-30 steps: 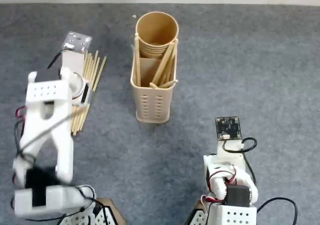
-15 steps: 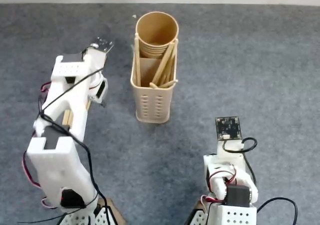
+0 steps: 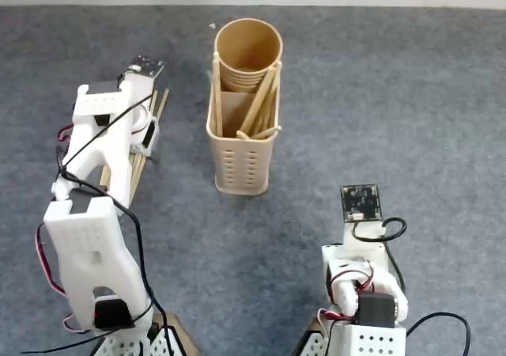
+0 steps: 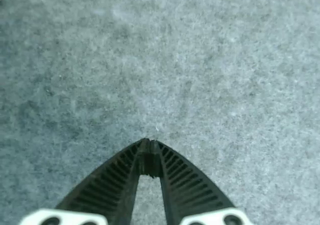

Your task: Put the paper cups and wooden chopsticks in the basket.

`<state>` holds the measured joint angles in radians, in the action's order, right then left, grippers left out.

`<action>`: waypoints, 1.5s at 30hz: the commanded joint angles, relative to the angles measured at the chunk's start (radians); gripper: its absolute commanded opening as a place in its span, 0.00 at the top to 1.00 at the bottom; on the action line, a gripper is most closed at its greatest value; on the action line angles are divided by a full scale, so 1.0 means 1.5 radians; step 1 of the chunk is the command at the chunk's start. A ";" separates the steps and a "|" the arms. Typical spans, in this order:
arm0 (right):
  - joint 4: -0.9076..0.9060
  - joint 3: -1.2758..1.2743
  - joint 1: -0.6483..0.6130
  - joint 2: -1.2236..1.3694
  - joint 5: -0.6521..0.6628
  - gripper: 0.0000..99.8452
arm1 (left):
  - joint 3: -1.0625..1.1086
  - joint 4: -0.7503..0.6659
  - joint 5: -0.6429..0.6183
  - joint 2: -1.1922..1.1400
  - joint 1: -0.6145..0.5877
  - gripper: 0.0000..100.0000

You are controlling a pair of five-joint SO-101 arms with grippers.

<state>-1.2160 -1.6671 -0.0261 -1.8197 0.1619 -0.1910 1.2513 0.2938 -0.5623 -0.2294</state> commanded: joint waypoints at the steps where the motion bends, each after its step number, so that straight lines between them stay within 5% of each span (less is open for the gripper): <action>1: -0.005 -0.102 0.009 -0.009 0.004 0.99 | -0.020 -0.002 0.007 -0.015 -0.008 0.82; 11: -0.005 -0.102 0.009 -0.009 0.004 0.99 | -0.054 0.003 0.007 -0.039 -0.008 0.98; 29: -0.005 -0.102 0.009 -0.009 0.004 0.99 | -0.392 0.227 -0.045 -0.038 -0.005 0.98; 36: -0.005 -0.102 0.009 -0.009 0.004 0.99 | -0.672 0.350 -0.085 -0.034 0.046 0.98; 45: -0.005 -0.102 0.009 -0.009 0.004 0.99 | -0.664 0.349 -0.146 0.120 0.163 0.98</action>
<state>-1.2160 -1.6671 -0.0261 -1.8197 0.1619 -1.1623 1.7699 0.1097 -0.5086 -0.0606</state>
